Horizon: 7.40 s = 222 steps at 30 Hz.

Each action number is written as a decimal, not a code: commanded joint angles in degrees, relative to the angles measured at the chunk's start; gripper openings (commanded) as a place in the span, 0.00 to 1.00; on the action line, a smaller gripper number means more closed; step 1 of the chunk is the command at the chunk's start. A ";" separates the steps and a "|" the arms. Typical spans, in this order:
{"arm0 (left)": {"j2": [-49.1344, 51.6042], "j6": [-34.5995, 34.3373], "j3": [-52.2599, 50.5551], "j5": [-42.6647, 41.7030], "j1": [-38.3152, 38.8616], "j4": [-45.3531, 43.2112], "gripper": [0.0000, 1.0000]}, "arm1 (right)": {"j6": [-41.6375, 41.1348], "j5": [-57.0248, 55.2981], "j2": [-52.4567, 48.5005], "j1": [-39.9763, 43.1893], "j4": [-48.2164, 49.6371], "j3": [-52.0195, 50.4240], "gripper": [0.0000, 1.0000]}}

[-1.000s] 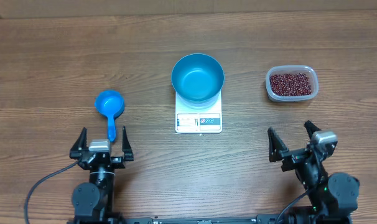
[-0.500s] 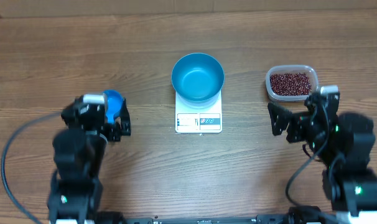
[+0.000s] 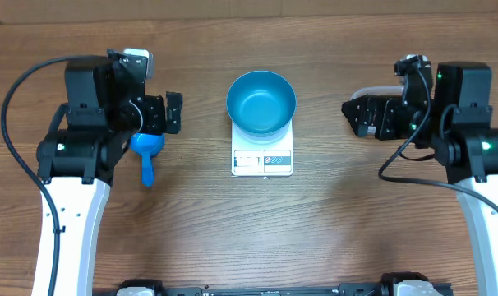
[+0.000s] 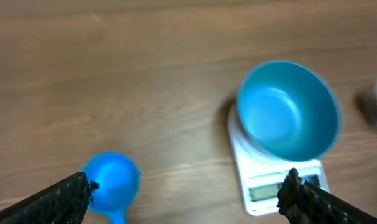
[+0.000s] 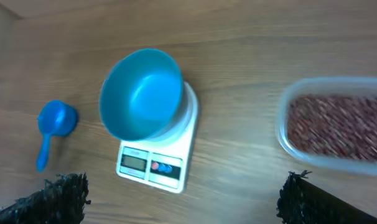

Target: Scoop item into bowl and weigh 150g on scale

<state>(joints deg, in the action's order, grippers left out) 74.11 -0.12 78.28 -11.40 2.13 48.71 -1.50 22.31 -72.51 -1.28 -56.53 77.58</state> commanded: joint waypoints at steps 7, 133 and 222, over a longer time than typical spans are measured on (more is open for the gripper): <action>12.59 0.04 -0.17 -1.16 -11.37 0.07 0.78 | -0.26 8.90 -0.92 -0.61 2.43 1.77 1.00; 42.12 -30.62 32.89 -35.39 1.86 -6.58 0.74 | -35.58 -13.00 -12.81 -16.37 25.44 1.70 0.04; 28.74 -8.24 32.83 10.32 11.34 5.46 1.00 | 14.43 -24.59 -30.45 9.40 -6.36 16.65 0.04</action>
<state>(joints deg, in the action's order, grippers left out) 103.13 -8.78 110.30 -1.43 13.50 54.24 12.49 -1.91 -103.35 7.79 -63.53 94.45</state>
